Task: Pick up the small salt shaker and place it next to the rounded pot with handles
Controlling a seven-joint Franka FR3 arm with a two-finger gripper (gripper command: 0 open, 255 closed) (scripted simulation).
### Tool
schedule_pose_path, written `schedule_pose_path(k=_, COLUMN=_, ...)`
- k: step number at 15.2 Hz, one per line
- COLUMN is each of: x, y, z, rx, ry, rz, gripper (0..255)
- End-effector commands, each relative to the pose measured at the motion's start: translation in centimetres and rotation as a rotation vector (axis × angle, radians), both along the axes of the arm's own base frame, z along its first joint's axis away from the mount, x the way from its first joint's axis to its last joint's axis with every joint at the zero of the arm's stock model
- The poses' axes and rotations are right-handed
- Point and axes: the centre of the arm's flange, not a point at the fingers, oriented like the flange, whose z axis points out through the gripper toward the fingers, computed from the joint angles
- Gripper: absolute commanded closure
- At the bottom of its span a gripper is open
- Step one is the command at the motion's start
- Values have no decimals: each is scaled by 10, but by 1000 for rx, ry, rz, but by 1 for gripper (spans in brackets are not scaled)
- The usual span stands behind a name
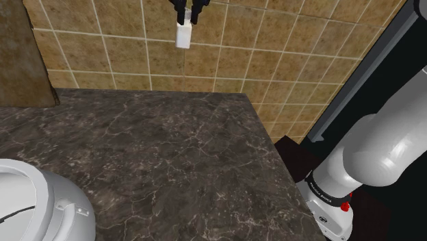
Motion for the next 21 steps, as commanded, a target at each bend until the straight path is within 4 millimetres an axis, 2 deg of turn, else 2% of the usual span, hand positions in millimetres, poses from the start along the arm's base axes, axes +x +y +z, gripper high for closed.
schedule_pose_path(k=1, x=-18, y=18, z=0, rx=0, ry=0, rz=-1, gripper=255)
schedule_pose_path(k=20, x=-188, y=203, z=1, rx=0, ry=0, rz=-1, gripper=255)
schedule_pose_path(k=21, x=-202, y=218, z=1, rx=0, ry=0, rz=-1, gripper=255)
